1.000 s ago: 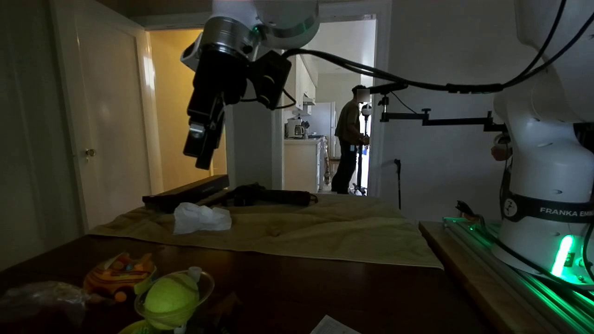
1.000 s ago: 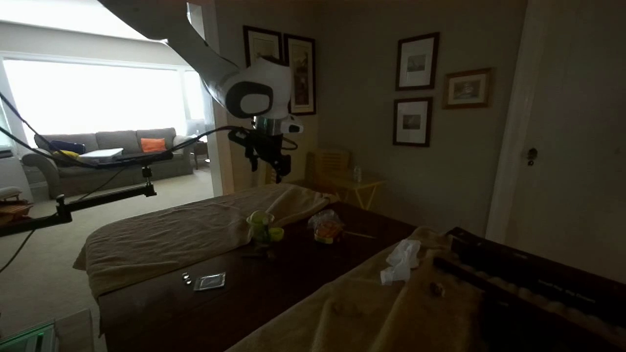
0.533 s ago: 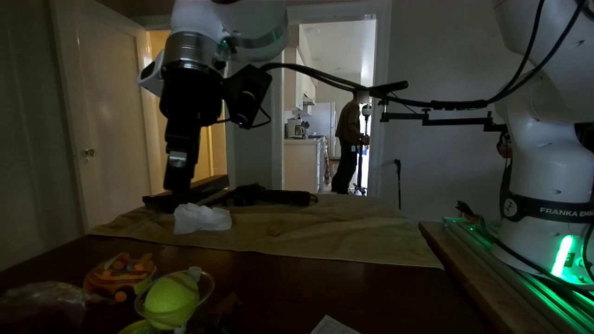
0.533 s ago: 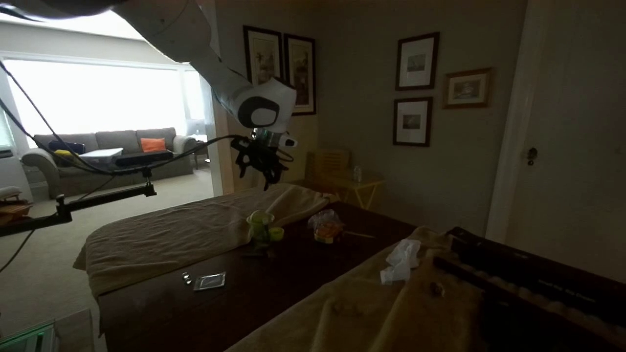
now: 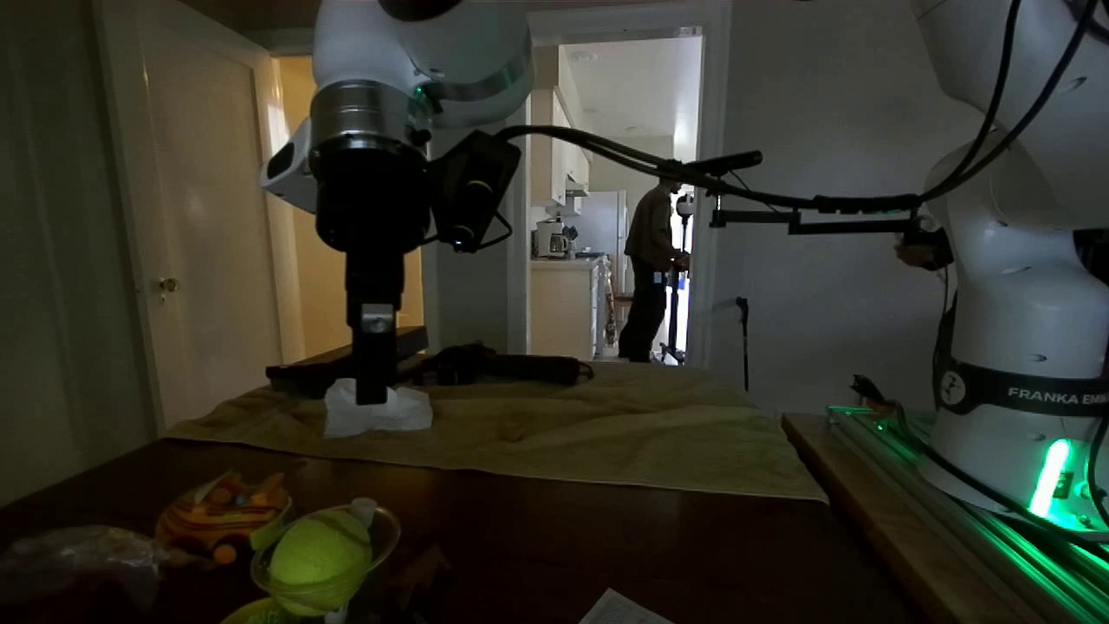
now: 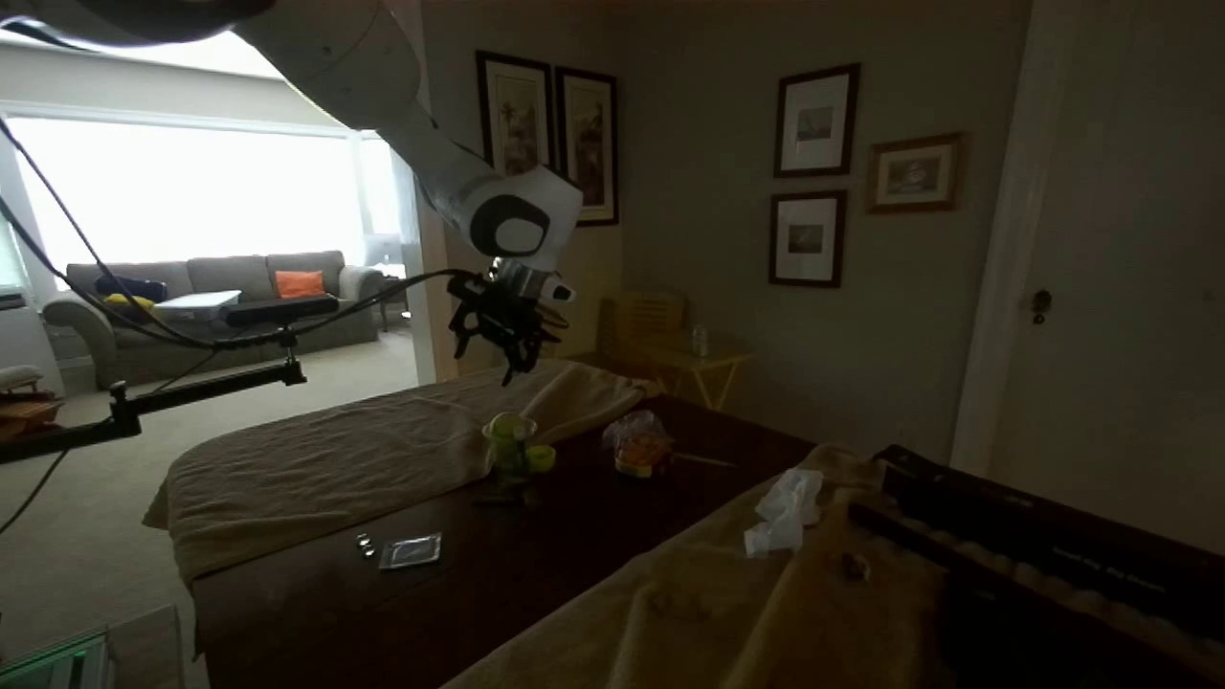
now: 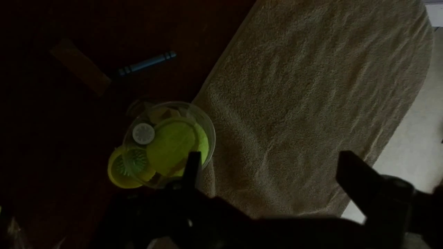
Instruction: Remove the tennis ball from the clear cup and use the napkin to wipe the table then move the toy car to the right.
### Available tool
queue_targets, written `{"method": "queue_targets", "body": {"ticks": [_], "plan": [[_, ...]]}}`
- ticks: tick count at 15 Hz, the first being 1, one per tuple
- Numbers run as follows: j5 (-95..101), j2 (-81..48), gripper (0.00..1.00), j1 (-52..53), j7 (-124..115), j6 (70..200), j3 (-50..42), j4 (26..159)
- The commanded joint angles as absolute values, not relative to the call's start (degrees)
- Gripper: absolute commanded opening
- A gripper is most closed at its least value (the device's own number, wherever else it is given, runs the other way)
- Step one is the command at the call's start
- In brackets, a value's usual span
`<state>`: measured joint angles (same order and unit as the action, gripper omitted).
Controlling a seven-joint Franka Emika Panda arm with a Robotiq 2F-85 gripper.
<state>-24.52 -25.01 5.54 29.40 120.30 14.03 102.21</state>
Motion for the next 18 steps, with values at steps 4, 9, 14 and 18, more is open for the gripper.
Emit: {"method": "queue_targets", "body": {"ticks": [4,9,14,18], "plan": [[-16.18,-22.7,1.0,7.17,19.75,118.29,11.25,103.56],[-3.34,-24.64,1.0,10.51,7.05,110.36,8.53,99.7],[6.34,-30.75,1.0,14.88,1.63,106.7,8.28,90.67],[8.37,-35.75,1.0,17.23,-0.4,108.15,8.32,84.26]]}}
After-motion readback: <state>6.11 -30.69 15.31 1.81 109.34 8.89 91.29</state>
